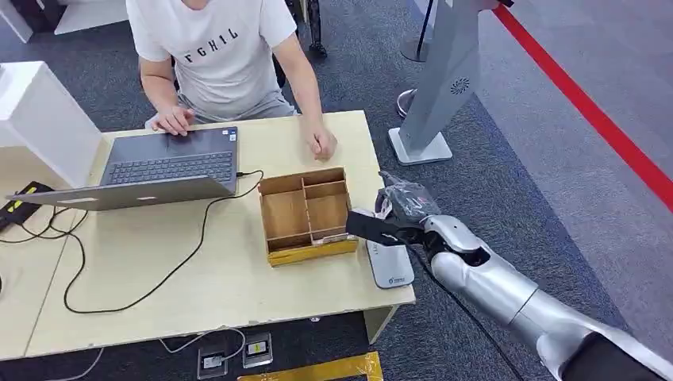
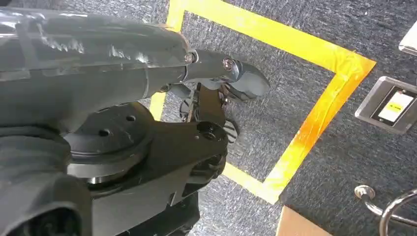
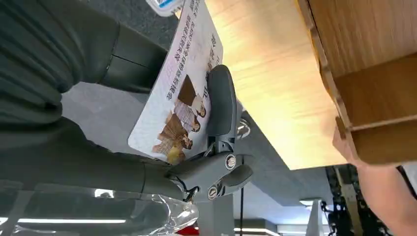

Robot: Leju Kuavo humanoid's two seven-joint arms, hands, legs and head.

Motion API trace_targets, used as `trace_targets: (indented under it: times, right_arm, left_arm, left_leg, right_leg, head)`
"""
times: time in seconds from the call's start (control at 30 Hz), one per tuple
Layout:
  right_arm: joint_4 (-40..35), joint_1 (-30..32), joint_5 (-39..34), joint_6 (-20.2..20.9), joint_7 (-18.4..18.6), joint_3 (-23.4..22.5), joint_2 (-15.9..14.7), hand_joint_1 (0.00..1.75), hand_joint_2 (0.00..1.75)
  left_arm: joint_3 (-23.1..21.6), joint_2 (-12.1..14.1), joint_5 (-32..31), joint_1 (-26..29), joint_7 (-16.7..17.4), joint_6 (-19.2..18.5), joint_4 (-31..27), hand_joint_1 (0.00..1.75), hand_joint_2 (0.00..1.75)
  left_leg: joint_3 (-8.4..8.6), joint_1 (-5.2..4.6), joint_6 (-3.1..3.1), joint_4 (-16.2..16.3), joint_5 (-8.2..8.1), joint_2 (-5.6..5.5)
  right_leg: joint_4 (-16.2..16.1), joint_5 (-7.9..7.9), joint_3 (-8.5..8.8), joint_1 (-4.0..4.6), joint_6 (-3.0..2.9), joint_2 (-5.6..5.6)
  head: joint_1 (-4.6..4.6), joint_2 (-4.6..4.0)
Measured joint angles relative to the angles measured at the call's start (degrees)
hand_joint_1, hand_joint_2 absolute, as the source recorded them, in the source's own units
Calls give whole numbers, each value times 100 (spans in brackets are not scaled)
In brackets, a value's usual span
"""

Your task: Pass the card to the sensor for recognition and then transmit it.

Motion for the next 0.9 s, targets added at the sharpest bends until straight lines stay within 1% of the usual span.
trace_targets:
  times: [0.13,0.33,0.4,0.63,0.9]
  right_arm:
    - [41,50,-9,-2,-18,0,20,175,175]
    - [87,244,-105,-125,-166,-28,57,175,175]
    - [105,323,-131,-151,-188,-55,57,175,175]
    - [179,480,-170,-151,-205,-175,59,175,175]
    - [260,509,-192,-142,-251,-210,77,175,175]
  left_arm:
    - [2,0,7,-2,0,4,0,0,0]
    - [2,4,52,-2,4,13,0,0,0]
    - [2,57,52,-2,42,-17,2,0,0]
    - [2,129,57,-2,42,-50,2,0,0]
    - [2,162,61,-3,42,-31,2,0,0]
  left_leg:
    - [0,0,0,0,0,0]
    - [0,0,0,0,0,0]
    - [0,0,0,0,0,0]
    - [1,0,0,0,0,3]
    - [1,0,0,0,0,4]
  right_leg:
    - [0,0,0,0,0,1]
    - [-1,0,-1,0,0,1]
    - [0,0,-1,0,0,0]
    - [0,0,-1,0,0,4]
    - [0,0,-1,0,0,5]
  head:
    - [0,0]
    - [0,0]
    - [0,0]
    - [0,0]
    - [0,0]
